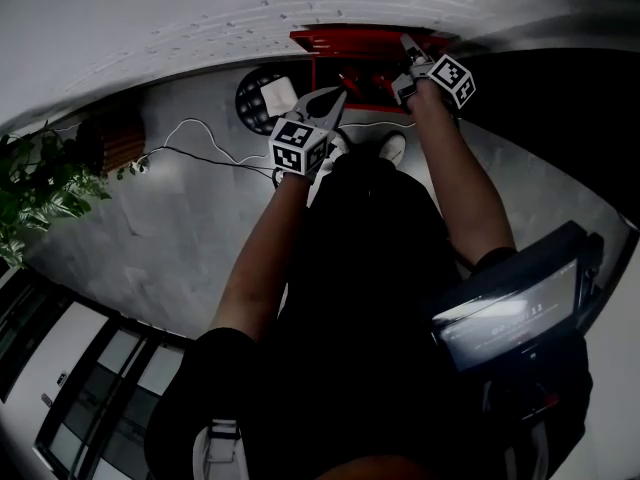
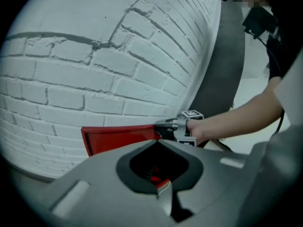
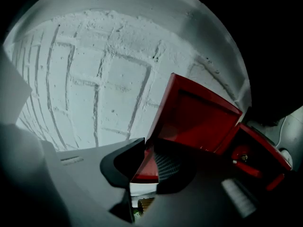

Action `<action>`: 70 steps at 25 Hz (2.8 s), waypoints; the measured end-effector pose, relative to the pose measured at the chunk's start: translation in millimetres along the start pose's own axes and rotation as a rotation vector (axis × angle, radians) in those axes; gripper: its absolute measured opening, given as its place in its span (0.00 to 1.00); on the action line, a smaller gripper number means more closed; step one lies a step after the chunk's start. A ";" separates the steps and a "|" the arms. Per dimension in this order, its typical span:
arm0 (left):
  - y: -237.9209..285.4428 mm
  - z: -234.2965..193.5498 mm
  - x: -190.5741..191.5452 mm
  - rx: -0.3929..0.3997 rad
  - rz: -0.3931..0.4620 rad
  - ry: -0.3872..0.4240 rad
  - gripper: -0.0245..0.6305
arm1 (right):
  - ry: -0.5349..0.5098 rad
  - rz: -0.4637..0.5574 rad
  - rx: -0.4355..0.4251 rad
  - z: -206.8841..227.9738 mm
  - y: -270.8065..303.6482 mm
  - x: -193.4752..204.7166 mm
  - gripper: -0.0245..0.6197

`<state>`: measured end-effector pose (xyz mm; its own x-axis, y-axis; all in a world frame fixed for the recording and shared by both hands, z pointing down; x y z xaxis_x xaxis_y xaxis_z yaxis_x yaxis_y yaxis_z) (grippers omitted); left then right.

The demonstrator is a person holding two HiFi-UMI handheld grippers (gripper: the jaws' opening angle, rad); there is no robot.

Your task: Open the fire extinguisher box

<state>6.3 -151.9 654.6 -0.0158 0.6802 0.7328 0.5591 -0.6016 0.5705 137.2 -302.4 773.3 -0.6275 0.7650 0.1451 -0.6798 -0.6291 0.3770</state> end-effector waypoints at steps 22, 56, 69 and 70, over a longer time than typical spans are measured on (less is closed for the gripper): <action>1.0 20.7 -42.1 0.029 0.051 0.130 0.04 | -0.239 -0.338 -0.115 -71.4 -36.7 51.1 0.21; -169.1 152.5 -175.4 0.202 0.453 0.361 0.04 | -1.365 -0.138 -0.521 -370.1 -240.3 123.0 0.05; -167.0 158.1 -179.8 0.234 0.452 0.389 0.04 | -1.363 -0.116 -0.514 -369.2 -242.0 116.1 0.05; -166.6 158.7 -180.3 0.234 0.452 0.391 0.04 | -1.364 -0.114 -0.516 -369.6 -242.4 115.8 0.05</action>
<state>47.5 -107.8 368.6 -0.0127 0.1515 0.9884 0.7466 -0.6560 0.1101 89.0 -112.3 360.6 0.0772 0.1630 0.9836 -0.9418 -0.3119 0.1256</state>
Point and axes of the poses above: the fingertips, and each gripper's own axes: y forward along the fingers, z to its right, x out of its underside, the point moved 1 cm from there along -y, backward along the fingers, and after that the axes turned 5 degrees about -z, right-handed, at the moved point
